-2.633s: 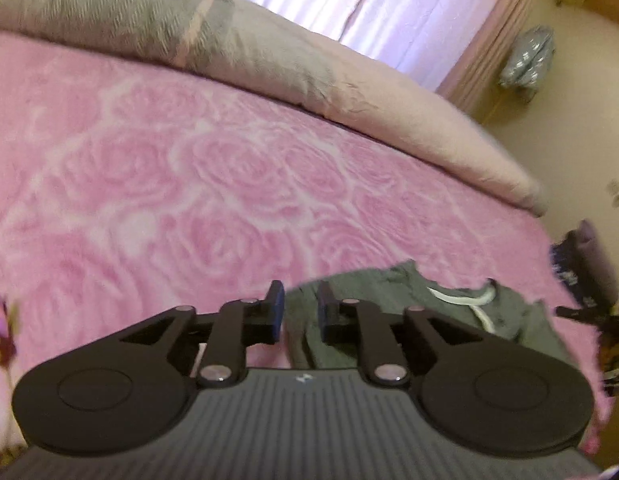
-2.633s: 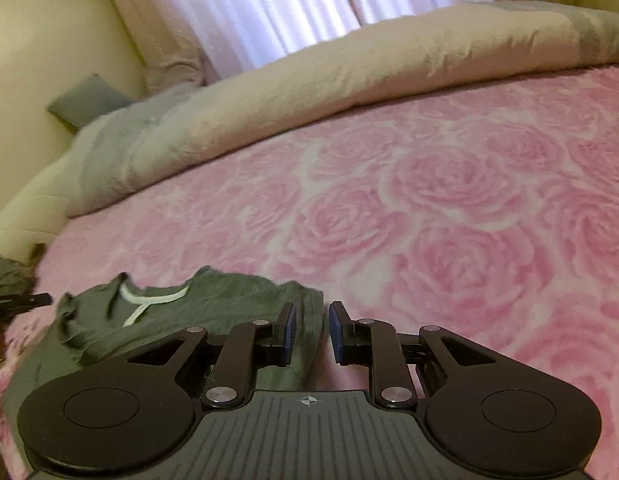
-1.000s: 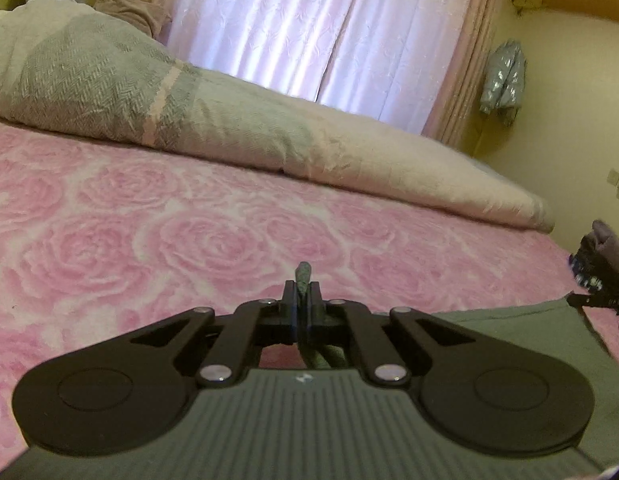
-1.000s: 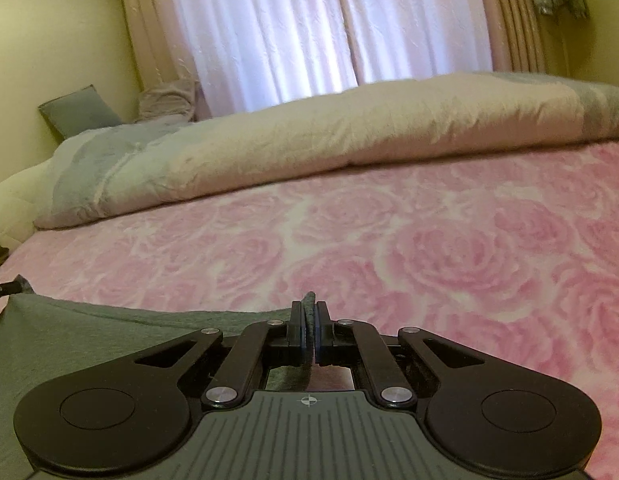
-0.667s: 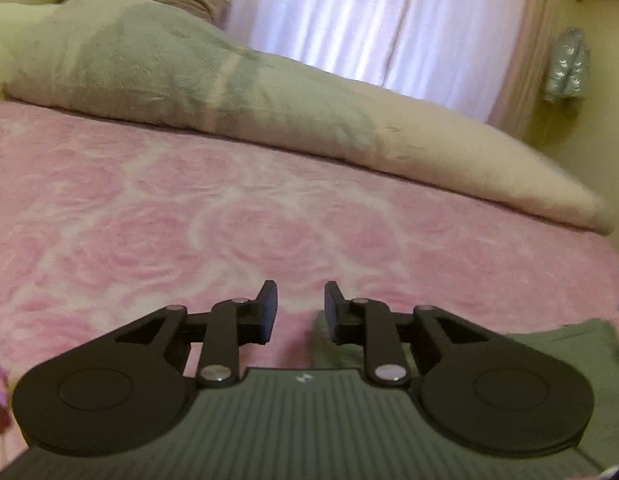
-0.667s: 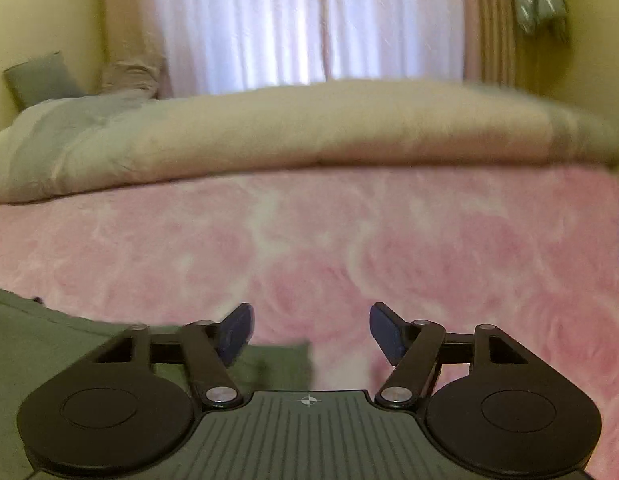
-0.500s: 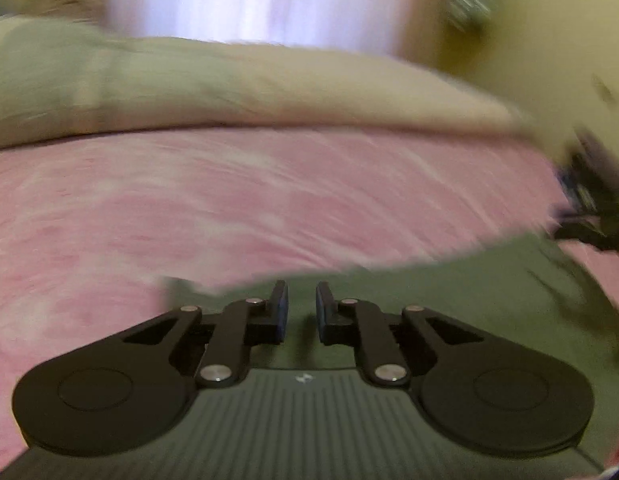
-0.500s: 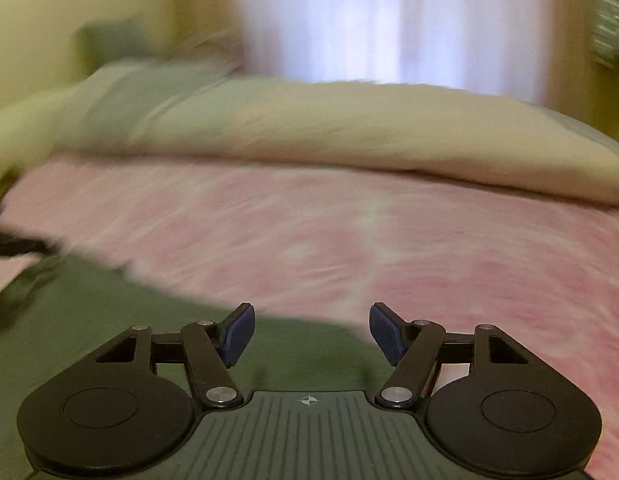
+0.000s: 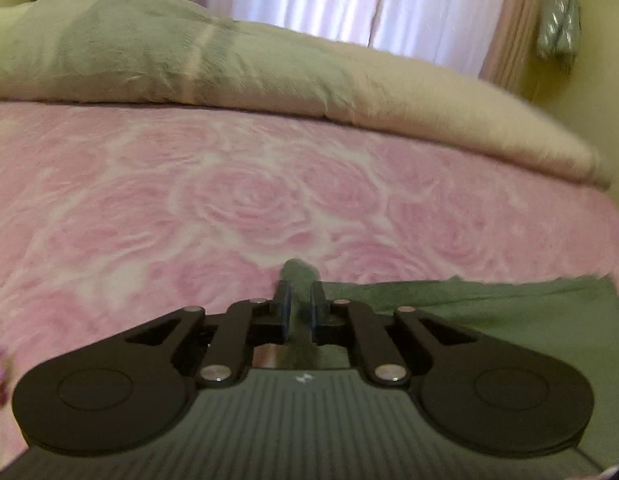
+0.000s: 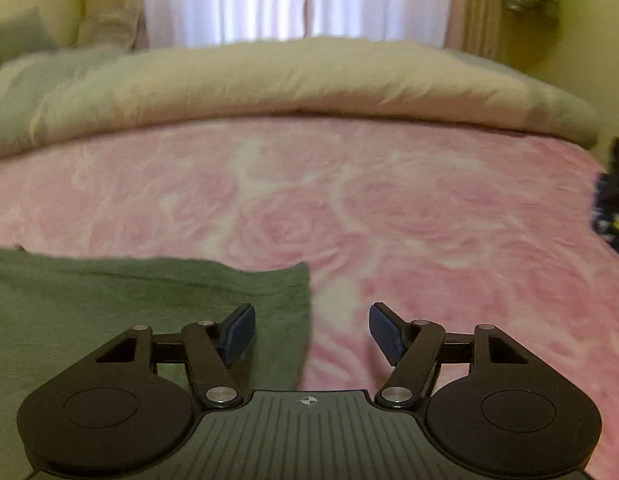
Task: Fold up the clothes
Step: 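Lay the folded t-shirt flat and open both grippers, pulling back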
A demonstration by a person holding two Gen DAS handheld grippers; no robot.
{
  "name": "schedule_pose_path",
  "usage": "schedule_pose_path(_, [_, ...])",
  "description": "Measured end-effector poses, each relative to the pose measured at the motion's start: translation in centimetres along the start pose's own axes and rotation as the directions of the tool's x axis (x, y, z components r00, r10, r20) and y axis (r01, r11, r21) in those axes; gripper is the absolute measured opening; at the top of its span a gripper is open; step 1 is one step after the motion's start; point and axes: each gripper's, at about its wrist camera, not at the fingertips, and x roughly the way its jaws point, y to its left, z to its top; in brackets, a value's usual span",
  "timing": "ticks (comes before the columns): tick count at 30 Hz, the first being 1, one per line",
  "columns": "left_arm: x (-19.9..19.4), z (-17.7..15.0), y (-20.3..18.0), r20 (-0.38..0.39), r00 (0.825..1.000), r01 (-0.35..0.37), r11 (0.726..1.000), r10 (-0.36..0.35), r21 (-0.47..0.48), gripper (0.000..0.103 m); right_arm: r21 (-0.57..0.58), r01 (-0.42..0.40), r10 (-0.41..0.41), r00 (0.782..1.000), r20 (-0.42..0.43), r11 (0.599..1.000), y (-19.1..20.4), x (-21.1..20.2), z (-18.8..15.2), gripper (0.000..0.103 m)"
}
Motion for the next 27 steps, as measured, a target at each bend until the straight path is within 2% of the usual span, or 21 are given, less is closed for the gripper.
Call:
schedule_pose_path(3, [-4.6, -1.4, -1.6, -0.004, 0.999, 0.033, 0.998, -0.032, 0.046, 0.005, -0.035, -0.06, 0.062, 0.996, 0.068, 0.998, 2.6, -5.5, -1.0, 0.068])
schedule_pose_path(4, [-6.3, -2.5, -2.4, -0.01, 0.998, 0.066, 0.996, -0.065, 0.06, 0.005, -0.062, -0.087, 0.092, 0.992, 0.082, 0.994, 4.1, -7.1, -1.7, 0.068])
schedule_pose_path(7, [-9.5, -6.5, -4.8, -0.048, 0.988, 0.151, 0.984, -0.147, 0.099, 0.005, -0.164, -0.174, 0.187, 0.98, 0.065, 0.971, 9.0, -11.0, -5.5, 0.068])
schedule_pose_path(9, [-10.2, -9.6, -5.9, -0.101, 0.984, 0.161, 0.977, -0.147, 0.139, 0.009, -0.238, -0.176, 0.188, 0.982, 0.031, 0.955, 11.8, -11.8, -8.3, 0.068])
schedule_pose_path(11, [-10.2, -12.4, -5.5, -0.129, 0.989, 0.089, 0.983, -0.068, 0.161, 0.007, -0.27, -0.134, 0.134, 0.991, -0.017, 0.954, 12.6, -12.1, -11.2, 0.065])
schedule_pose_path(13, [-11.3, -14.0, -3.9, -0.105, 0.994, 0.051, 0.993, -0.04, 0.104, 0.005, -0.266, -0.086, 0.074, 0.996, -0.054, 0.96, 12.2, -12.1, -13.7, 0.064])
schedule_pose_path(14, [-12.0, -14.3, -3.3, -0.1, 0.995, 0.033, 0.997, -0.026, 0.07, 0.003, -0.222, -0.083, 0.075, 0.996, -0.046, 0.971, 10.7, -12.4, -14.4, 0.064])
schedule_pose_path(17, [-14.1, -14.5, -2.5, -0.115, 0.993, -0.019, 1.0, 0.022, 0.024, 0.002, -0.113, -0.061, 0.052, 0.995, -0.081, 0.992, 7.2, -14.0, -14.8, 0.064])
schedule_pose_path(20, [-16.1, -14.1, -3.0, -0.104, 0.994, -0.032, 0.999, 0.035, 0.031, 0.003, -0.109, 0.023, -0.034, 0.994, -0.104, 0.994, 6.4, -15.7, -14.4, 0.063])
schedule_pose_path(24, [-16.7, -13.3, -5.0, -0.052, 0.999, -0.009, 1.0, 0.01, 0.028, 0.005, -0.035, -0.03, 0.03, 1.0, 0.0, 0.999, 7.3, -17.9, -13.7, 0.063])
schedule_pose_path(25, [-16.2, -13.5, -5.5, -0.063, 0.998, -0.005, 1.0, 0.006, 0.02, 0.01, -0.021, -0.052, 0.053, 0.998, 0.024, 0.998, 7.9, -17.8, -13.7, 0.063])
schedule_pose_path(27, [-14.4, -14.4, -6.3, -0.125, 0.992, -0.032, 0.999, 0.03, -0.013, 0.011, -0.017, -0.073, 0.074, 0.996, 0.04, 0.997, 8.8, -16.2, -13.7, 0.063])
